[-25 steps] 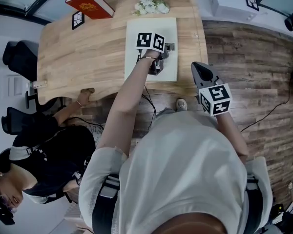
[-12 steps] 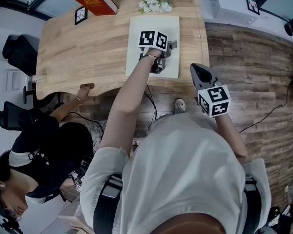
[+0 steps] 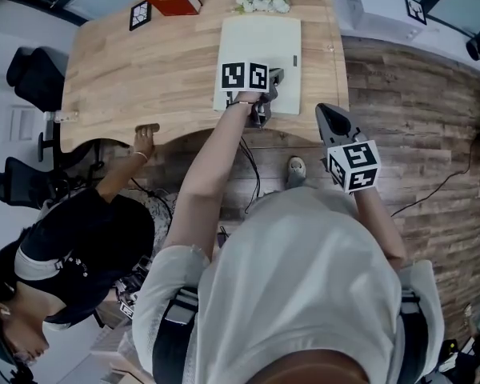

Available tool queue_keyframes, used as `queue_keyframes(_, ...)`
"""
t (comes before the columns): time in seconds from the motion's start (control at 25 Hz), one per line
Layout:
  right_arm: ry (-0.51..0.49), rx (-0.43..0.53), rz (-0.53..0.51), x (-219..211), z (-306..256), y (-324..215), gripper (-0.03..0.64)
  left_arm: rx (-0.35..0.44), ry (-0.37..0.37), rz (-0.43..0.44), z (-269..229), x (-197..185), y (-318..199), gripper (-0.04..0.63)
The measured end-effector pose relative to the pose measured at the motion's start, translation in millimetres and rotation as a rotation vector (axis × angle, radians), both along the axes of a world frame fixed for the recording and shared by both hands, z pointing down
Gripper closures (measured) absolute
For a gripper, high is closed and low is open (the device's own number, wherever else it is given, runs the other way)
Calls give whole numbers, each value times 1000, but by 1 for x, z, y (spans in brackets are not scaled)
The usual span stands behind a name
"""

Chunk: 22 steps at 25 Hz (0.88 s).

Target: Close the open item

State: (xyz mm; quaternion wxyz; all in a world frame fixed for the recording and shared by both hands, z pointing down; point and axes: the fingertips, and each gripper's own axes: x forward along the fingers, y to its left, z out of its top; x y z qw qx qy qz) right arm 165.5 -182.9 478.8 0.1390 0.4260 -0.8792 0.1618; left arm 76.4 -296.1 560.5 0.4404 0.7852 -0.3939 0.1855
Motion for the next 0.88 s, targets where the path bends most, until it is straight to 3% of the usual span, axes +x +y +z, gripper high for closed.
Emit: queue_keyframes(0.88, -24, 28, 9, -40, -23, 95, 597, 271, 89, -190, -74, -56, 147, 575)
